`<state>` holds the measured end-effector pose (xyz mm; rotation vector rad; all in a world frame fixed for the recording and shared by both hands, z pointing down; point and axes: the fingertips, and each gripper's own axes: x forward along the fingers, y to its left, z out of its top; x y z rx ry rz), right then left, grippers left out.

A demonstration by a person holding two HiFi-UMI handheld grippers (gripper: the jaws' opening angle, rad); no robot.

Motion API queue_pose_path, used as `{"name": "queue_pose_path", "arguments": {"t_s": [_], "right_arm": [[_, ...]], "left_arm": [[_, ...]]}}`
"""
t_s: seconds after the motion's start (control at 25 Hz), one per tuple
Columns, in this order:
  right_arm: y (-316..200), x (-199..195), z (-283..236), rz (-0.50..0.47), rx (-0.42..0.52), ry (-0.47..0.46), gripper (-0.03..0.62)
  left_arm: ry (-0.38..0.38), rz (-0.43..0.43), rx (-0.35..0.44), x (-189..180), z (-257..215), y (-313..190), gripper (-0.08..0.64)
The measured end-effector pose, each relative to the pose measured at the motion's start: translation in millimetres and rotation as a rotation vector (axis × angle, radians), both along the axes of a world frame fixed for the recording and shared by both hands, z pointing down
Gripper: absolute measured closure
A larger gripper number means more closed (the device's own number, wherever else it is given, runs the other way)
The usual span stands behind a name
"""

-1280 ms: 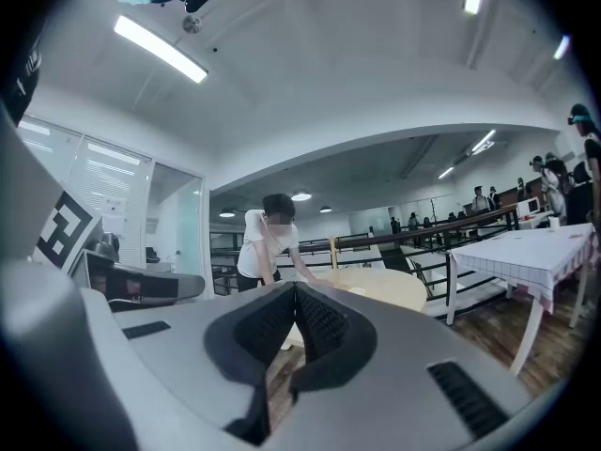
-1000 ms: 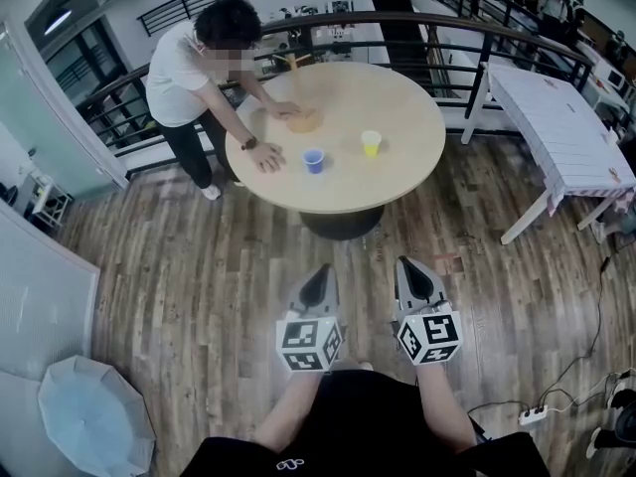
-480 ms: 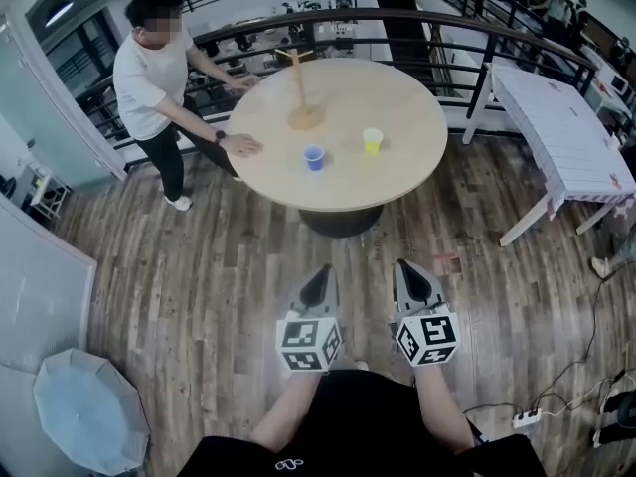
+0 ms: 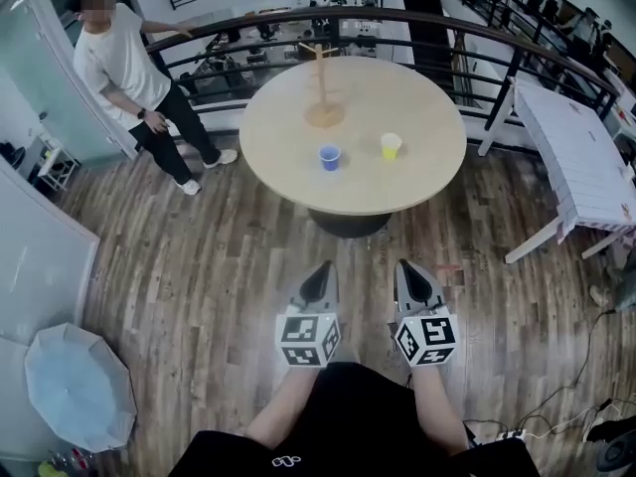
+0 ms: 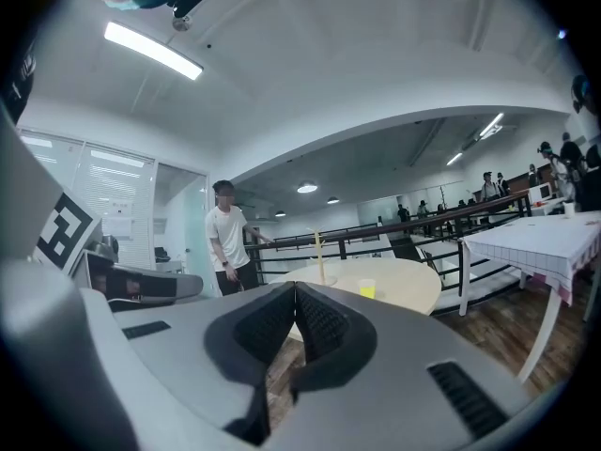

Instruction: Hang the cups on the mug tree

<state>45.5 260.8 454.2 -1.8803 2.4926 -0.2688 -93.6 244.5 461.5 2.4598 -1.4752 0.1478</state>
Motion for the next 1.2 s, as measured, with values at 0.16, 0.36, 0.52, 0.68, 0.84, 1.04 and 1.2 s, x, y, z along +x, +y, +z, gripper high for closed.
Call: {"name": "queue_pose_path", "arguments": {"t_s": [0.16,0.36,0.52,0.68,0.84,1.04,1.2], "right_arm": [[-18.4,-6.4,7.6,-0.032,-0.016,-0.005,0.583],[-55.0,-7.4,17.4,-0.046,-0.028,-0.011,0.583],[-99.7,3.6,28.2,-0.041,-0.044,-0.009,0.583],[-163.1,28.0,33.0,0.007,-0.061,-0.031,0.583],[-240.2,42.3,26.8,0.022,-0.061,-0.032,0.583],[-338.1,60.3,-3.9,0.042,0.014,0.01,0.583],[-380.8,76.1,-1.9,0.05,-0.009,0.028,0.583]], "left_arm": [[-0.009,-0.036,-0.018,-7.8,6.3,-15.4,0.546],[-0.016,-0.063,-0.042,-13.4,18.7,-48.6,0.546],[-0.014,-0.073,-0.065,-6.7,31.8,-95.8,0.547],[-0.039,-0.057,-0.081,5.8,37.3,-159.9,0.546],[-0.057,-0.061,-0.1,11.6,35.9,-235.2,0.546],[-0.058,-0.069,-0.073,17.4,26.2,-326.0,0.546],[-0.043,-0.09,-0.087,22.4,30.5,-364.3,0.546]]}}
